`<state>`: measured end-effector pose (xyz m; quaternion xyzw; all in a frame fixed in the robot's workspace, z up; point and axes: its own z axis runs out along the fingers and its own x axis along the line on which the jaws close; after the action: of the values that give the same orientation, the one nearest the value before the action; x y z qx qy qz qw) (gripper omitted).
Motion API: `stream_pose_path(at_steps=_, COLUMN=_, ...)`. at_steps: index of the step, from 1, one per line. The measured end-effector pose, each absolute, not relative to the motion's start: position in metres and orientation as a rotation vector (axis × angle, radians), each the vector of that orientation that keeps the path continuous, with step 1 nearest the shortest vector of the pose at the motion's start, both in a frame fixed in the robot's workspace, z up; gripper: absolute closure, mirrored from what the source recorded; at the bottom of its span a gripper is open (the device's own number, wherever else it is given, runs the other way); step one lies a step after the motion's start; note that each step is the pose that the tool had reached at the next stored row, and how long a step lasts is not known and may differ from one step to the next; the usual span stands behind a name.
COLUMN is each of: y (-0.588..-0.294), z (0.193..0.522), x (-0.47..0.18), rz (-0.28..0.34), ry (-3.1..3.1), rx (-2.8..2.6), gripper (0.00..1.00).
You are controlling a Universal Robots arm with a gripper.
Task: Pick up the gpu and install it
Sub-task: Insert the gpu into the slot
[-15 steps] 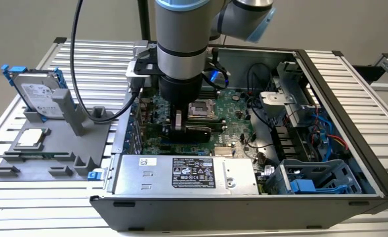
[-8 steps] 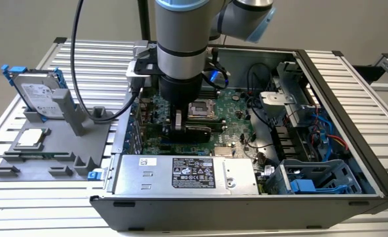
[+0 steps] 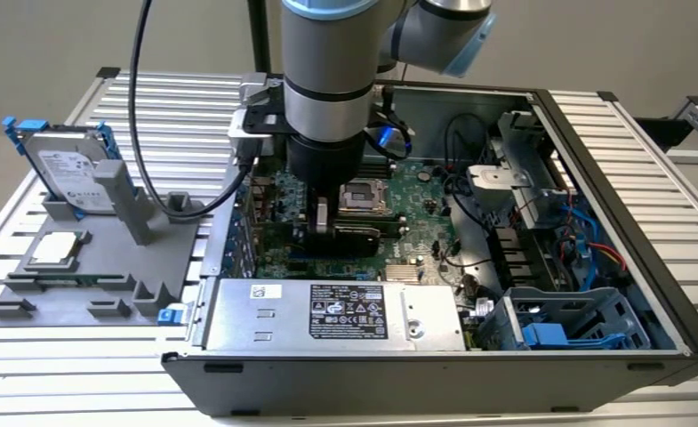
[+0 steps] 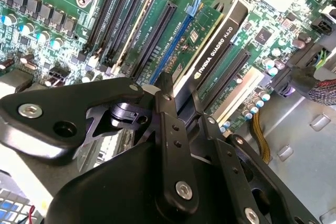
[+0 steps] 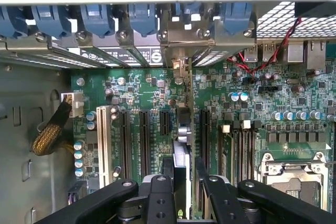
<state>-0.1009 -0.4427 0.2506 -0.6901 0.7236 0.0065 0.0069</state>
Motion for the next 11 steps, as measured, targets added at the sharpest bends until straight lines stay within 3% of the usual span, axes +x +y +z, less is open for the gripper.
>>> stream_pose_path(at_steps=11, y=-0.4427, z=0.2447, x=-0.1011, rz=0.020, ry=2.263, rx=-2.159, gripper=1.00)
